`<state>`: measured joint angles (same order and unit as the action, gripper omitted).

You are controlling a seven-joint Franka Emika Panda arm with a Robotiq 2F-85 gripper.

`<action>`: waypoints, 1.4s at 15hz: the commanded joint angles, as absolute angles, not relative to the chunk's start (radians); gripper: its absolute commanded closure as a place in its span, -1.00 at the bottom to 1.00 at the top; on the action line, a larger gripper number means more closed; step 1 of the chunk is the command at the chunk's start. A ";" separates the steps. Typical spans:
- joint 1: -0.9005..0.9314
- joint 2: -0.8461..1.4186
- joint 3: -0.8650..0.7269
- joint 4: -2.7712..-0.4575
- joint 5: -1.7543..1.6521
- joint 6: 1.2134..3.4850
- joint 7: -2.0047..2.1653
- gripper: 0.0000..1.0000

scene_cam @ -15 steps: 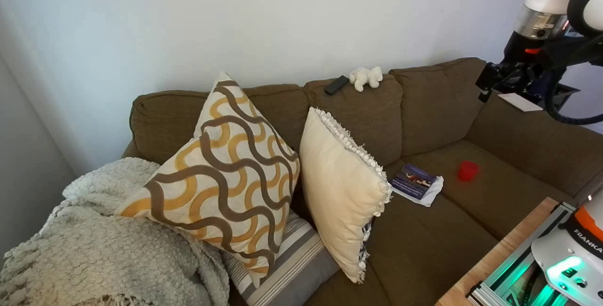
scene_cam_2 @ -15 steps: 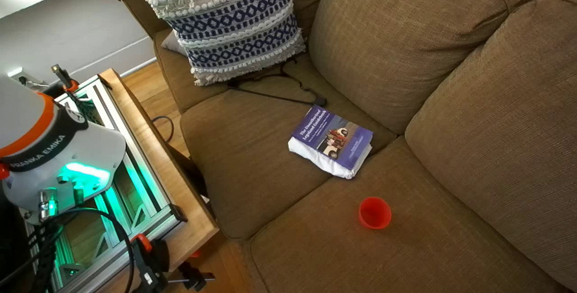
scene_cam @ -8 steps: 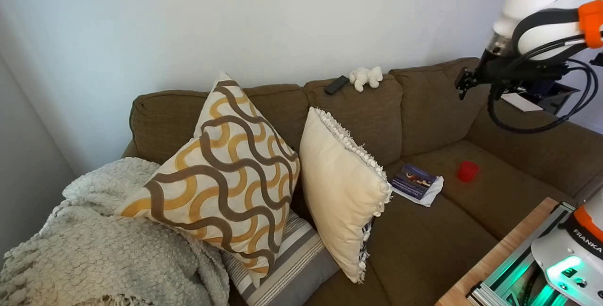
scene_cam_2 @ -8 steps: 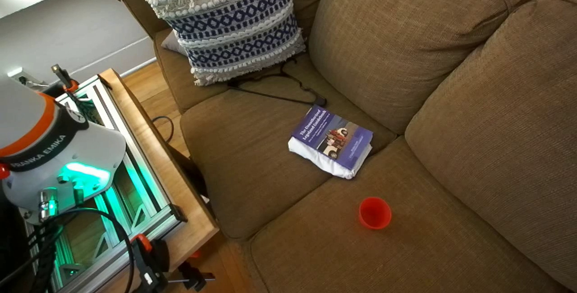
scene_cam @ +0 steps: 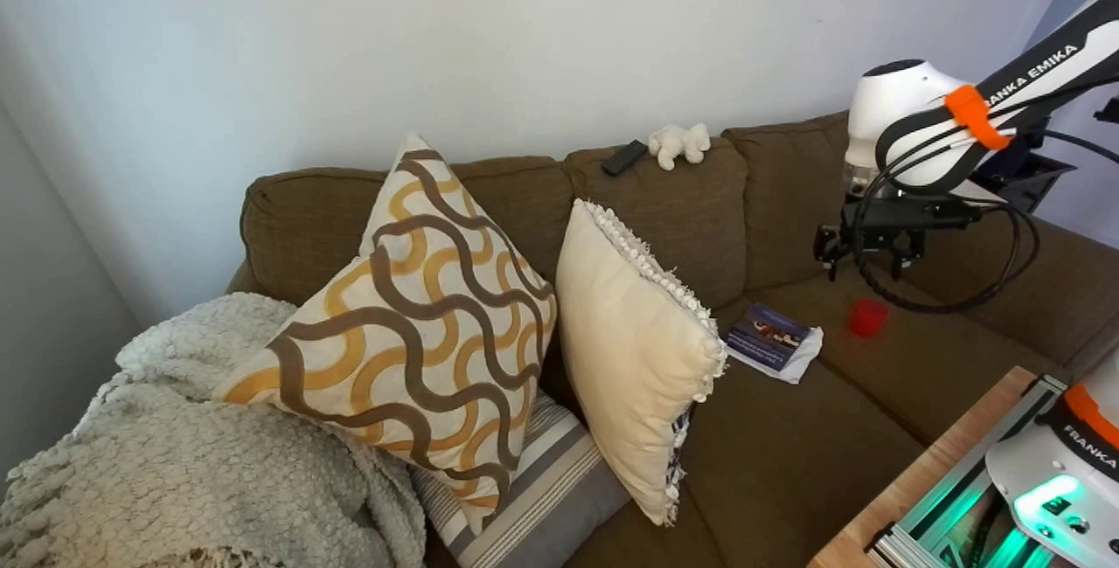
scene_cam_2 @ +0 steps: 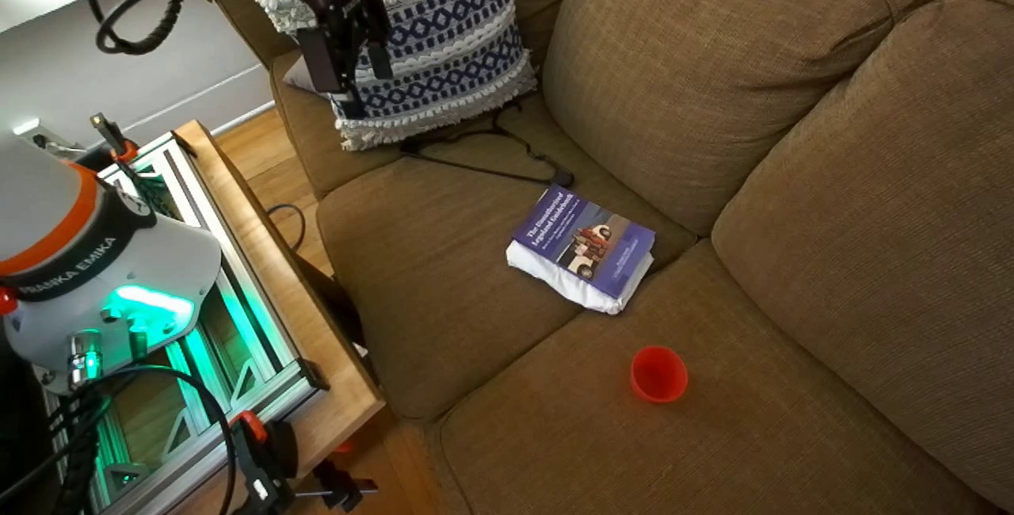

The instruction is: Put the hanger on the right pillow

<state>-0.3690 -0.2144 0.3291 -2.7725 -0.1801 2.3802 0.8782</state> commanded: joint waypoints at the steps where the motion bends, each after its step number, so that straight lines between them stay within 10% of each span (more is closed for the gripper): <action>1: -0.275 -0.197 0.230 -2.768 -0.209 2.376 0.900 -1.00; 14: -0.063 0.407 -0.011 -2.536 0.044 2.750 1.145 -1.00; 21: 0.123 0.801 -0.041 -2.092 0.063 2.450 1.212 -1.00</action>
